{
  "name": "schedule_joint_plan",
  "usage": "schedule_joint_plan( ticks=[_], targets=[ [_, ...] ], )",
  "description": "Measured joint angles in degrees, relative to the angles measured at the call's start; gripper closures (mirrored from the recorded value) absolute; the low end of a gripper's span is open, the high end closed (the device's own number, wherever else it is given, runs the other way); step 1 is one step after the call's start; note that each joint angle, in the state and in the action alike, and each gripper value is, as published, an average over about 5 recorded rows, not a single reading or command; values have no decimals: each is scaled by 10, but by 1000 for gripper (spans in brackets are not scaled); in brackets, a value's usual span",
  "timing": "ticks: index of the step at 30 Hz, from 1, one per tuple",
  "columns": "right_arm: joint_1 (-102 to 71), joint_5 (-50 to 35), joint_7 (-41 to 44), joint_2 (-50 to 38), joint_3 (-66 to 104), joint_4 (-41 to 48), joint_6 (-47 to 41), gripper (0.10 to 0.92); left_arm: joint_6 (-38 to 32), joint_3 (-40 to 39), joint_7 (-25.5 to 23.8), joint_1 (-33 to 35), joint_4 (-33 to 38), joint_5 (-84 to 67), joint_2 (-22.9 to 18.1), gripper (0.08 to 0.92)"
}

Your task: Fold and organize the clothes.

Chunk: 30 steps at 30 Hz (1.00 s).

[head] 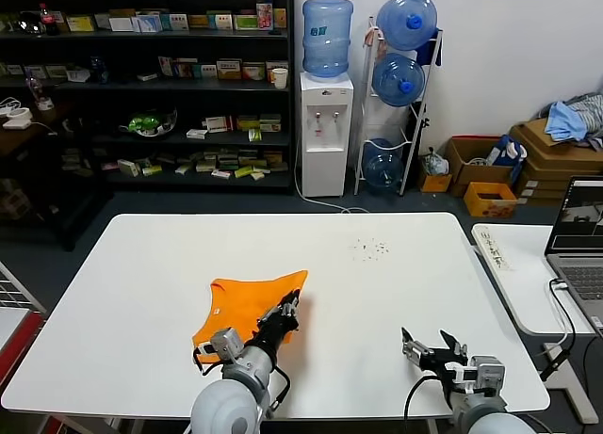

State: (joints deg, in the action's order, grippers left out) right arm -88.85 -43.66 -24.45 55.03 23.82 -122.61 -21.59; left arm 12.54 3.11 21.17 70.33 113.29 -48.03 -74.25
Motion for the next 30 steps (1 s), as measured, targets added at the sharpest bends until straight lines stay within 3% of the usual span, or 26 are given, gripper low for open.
schedule_joint_plan(
  ticks=[6, 19, 30],
  targets=[
    [-9, 81, 89, 13, 19, 27, 99, 203, -67, 37, -82, 43, 8, 79, 4, 578],
    [-59, 228, 255, 92, 48, 93, 312, 203, -320, 245, -274, 235, -38, 185, -4, 216],
    [-83, 295, 298, 153, 72, 125, 409, 203, -428, 325, -352, 280, -74, 212, -43, 177]
  ],
)
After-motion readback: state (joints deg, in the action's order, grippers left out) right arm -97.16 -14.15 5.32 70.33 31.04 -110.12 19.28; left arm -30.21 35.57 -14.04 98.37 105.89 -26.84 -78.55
